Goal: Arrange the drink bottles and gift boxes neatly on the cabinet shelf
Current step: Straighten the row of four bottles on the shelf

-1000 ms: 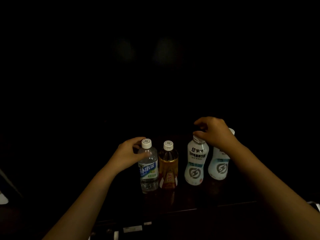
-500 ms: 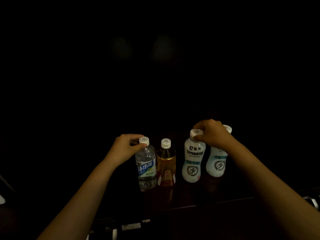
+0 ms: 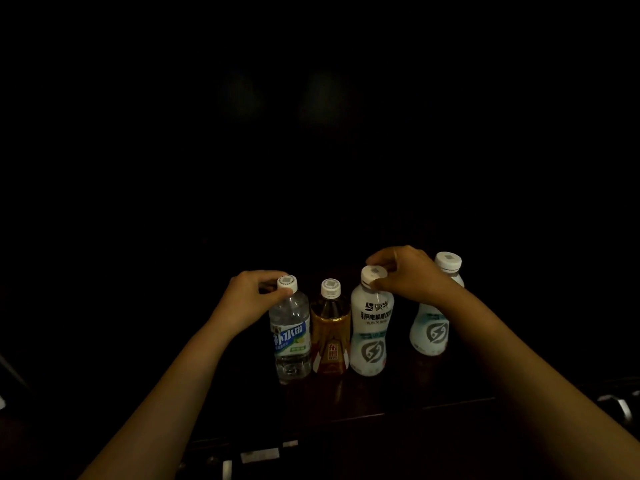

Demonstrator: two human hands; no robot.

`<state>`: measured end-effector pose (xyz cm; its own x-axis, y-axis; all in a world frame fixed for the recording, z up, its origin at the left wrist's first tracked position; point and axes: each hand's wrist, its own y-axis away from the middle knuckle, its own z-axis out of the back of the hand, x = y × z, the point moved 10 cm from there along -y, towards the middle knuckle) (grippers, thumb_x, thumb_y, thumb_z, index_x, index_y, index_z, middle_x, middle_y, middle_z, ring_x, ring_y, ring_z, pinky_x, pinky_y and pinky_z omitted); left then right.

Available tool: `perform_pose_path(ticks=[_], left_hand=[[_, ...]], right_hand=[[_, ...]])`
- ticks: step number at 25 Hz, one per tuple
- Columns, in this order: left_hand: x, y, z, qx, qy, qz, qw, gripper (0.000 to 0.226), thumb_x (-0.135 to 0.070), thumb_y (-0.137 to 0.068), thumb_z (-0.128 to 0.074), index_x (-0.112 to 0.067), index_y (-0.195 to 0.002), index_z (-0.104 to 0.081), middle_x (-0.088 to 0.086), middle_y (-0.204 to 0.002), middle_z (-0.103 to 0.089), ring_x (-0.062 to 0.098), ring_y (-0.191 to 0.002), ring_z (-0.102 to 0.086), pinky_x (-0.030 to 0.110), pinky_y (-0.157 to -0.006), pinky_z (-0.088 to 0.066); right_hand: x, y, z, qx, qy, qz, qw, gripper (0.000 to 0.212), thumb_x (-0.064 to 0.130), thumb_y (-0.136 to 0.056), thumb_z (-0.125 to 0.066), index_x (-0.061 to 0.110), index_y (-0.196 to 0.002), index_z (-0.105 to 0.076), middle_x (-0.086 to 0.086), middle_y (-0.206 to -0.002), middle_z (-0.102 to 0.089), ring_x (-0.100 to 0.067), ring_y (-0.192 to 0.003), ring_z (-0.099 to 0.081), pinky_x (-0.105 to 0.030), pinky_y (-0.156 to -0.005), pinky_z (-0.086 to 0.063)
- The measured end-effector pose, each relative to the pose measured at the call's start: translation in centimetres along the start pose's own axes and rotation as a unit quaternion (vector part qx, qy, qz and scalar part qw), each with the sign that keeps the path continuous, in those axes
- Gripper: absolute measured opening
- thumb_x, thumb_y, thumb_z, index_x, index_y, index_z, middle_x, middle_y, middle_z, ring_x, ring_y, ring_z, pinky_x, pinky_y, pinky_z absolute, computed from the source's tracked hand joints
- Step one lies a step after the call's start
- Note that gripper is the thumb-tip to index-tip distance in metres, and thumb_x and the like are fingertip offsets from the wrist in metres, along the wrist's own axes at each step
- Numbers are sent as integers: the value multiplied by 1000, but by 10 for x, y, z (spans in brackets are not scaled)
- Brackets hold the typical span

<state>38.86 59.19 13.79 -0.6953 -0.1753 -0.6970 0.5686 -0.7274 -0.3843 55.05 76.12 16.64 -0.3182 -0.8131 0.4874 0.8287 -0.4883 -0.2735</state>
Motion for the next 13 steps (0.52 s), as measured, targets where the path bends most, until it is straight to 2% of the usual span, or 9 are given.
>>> perform_pose_path(ticks=[2,4,6,8,10,13], left_hand=[[1,0,-1,2,4,2,1000,33,-16,-79,-68,-14,-111,-64,-12,-101,-59,-7,-83,-52,1,-66,-39],[0,0,0,2,9,4,1000,33,-15,-78,-68,-13,-111,-64,-11,-100,-60,-8,-82,-51,0,-65,-39],[0,0,0,-2,12,5,1000,33,-15,-78,-68,-13,-111,-64,-10,-100,-60,-8,-83,-52,1,-65,-39],[0,1,1,-4,15,10,1000,33,-14,-78,-68,-13,-111,-64,-9,-100,-60,-2,-84,-53,3,-67,-38],[0,2,1,-4,18,10,1000,33,-14,-78,-68,-13,-111,-64,-9,-100,-61,1,-86,-54,5,-69,-38],[0,2,1,1,16,7,1000,33,-13,-78,-68,-13,-111,-64,-9,-100,-61,7,-91,-55,8,-71,-39]], right_hand=[[-8,2,9,16,-35,-11,999,56,23,-75,-72,16,-126,-50,-6,-127,-58,-16,-112,-56,-21,-85,-43],[-25,5,42,-51,-17,-28,998,54,24,-77,-69,17,-127,-49,-6,-128,-57,-18,-114,-54,-23,-87,-42],[-52,12,74,-104,60,-63,991,49,22,-79,-67,14,-125,-51,-10,-127,-58,-24,-115,-54,-29,-88,-42],[-75,18,79,-75,102,-93,988,45,20,-79,-67,9,-121,-54,-14,-123,-60,-28,-111,-56,-32,-85,-44],[-88,22,74,-54,98,-100,989,35,19,-78,-67,7,-111,-61,-15,-111,-65,-28,-101,-61,-30,-77,-45],[-95,22,72,-67,69,-114,989,31,17,-74,-70,9,-104,-62,-13,-102,-67,-26,-93,-62,-30,-71,-45]])
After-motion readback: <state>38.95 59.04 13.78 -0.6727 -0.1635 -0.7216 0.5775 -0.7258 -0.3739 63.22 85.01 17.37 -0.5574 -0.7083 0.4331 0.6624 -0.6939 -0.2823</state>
